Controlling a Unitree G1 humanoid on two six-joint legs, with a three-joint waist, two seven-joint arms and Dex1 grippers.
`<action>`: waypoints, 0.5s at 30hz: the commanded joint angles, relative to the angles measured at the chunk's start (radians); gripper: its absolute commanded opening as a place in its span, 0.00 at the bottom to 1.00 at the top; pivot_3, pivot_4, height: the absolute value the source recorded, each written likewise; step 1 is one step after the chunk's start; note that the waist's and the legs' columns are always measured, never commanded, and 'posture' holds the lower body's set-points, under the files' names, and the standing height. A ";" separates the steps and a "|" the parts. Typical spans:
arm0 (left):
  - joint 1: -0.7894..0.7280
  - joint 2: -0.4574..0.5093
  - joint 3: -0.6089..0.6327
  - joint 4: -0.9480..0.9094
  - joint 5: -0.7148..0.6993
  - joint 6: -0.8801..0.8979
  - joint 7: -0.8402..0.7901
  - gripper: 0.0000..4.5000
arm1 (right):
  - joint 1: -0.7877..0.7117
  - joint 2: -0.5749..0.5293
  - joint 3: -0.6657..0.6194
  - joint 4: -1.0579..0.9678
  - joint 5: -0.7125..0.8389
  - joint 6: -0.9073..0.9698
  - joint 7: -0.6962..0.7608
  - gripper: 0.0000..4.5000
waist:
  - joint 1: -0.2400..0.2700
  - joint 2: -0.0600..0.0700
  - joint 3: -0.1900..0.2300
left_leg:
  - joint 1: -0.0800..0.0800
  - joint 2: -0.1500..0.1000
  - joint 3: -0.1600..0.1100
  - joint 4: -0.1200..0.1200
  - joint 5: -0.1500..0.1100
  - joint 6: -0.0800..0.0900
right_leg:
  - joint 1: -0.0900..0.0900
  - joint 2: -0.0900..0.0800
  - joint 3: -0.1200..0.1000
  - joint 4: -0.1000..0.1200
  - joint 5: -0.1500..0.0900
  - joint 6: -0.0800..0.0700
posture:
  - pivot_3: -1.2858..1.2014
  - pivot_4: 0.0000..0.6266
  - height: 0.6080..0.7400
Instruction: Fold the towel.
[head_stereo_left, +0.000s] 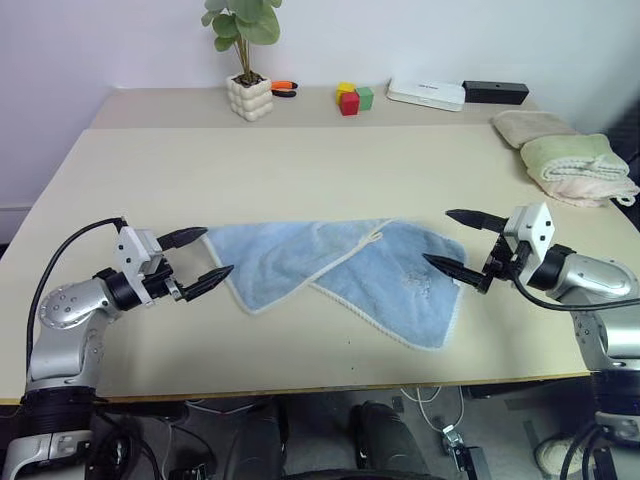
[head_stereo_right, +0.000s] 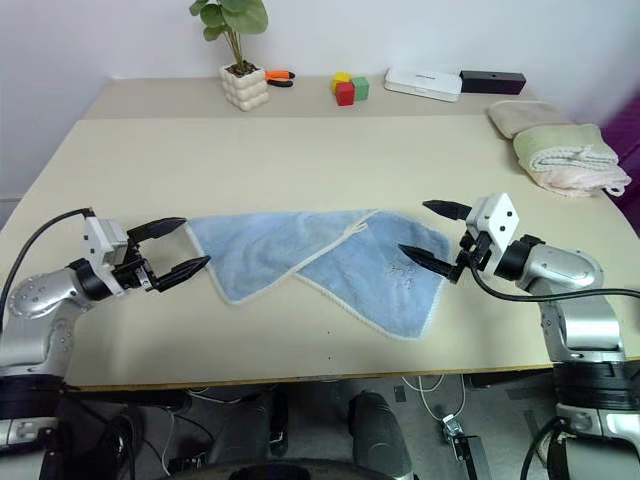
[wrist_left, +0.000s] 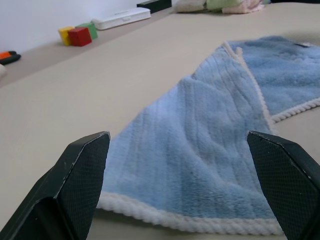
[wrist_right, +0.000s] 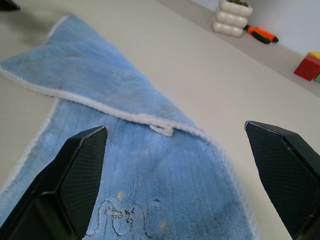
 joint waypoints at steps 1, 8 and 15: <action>0.009 -0.001 0.002 -0.044 -0.009 -0.011 0.009 0.99 | 0.005 -0.018 -0.031 -0.047 0.020 0.008 0.002 1.00 | 0.000 0.000 0.000 | 0.000 0.000 0.000 0.000 0.000 0.000 | 0.000 0.000 0.000 0.000 0.000 0.000 | 0.52 0.24 0.96; 0.007 0.008 -0.010 -0.052 -0.024 -0.001 -0.012 0.99 | -0.006 -0.014 -0.027 -0.045 0.014 0.016 -0.004 1.00 | 0.002 0.000 0.000 | 0.000 0.000 0.000 0.000 0.000 0.000 | 0.000 0.000 0.000 0.000 0.000 0.000 | 0.52 0.24 0.96; -0.049 0.034 -0.035 -0.030 -0.022 0.001 -0.093 0.99 | -0.012 0.004 -0.022 -0.051 0.002 -0.001 -0.027 1.00 | 0.000 0.000 0.000 | 0.000 0.000 0.000 0.000 0.000 0.000 | 0.000 0.000 0.000 0.000 0.000 0.000 | 0.52 0.24 0.96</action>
